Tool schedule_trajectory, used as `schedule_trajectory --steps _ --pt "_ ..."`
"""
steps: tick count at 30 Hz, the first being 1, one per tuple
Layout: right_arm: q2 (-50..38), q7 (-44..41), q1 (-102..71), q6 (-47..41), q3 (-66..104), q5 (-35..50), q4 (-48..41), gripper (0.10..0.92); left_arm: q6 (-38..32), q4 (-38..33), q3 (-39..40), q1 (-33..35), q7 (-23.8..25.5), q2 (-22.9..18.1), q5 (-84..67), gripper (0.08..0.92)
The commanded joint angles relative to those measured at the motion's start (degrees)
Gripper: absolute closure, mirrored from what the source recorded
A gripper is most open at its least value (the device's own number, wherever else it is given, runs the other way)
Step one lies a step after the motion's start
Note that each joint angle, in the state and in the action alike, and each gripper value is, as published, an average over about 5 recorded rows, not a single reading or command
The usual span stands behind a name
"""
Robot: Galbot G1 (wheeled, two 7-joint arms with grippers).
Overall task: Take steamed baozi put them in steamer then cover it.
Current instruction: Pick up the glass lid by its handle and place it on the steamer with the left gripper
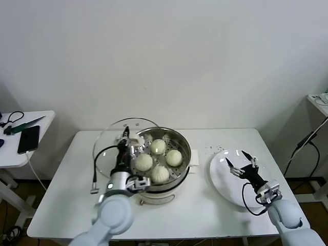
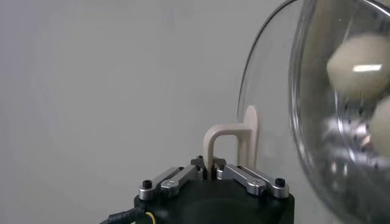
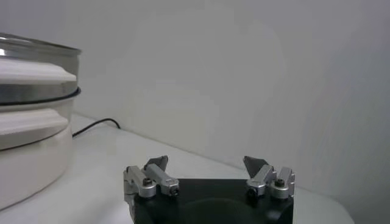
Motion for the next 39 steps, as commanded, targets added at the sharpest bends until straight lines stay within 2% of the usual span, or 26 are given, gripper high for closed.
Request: schedule_trajectory --steps 1,7,19,39 --pt "-0.1 -0.5 -1.2 0.5 2.4 -0.2 -0.8 0.203 2.8 8.7 7.7 -7.6 3.5 -11.2 4.6 0.848" --pt "-0.2 -1.1 -1.9 1.0 3.4 -0.2 -1.1 0.203 2.8 10.4 7.8 -6.8 2.6 -11.7 4.1 0.848" --pt "0.2 -1.5 -2.2 1.3 3.8 -0.6 -1.3 0.203 2.8 11.5 6.7 -5.1 5.5 -11.8 7.1 0.848" --pt "0.4 -2.1 -2.2 1.8 4.4 -1.0 -1.9 0.203 2.8 12.5 6.8 -5.0 5.0 -12.2 7.1 0.848"
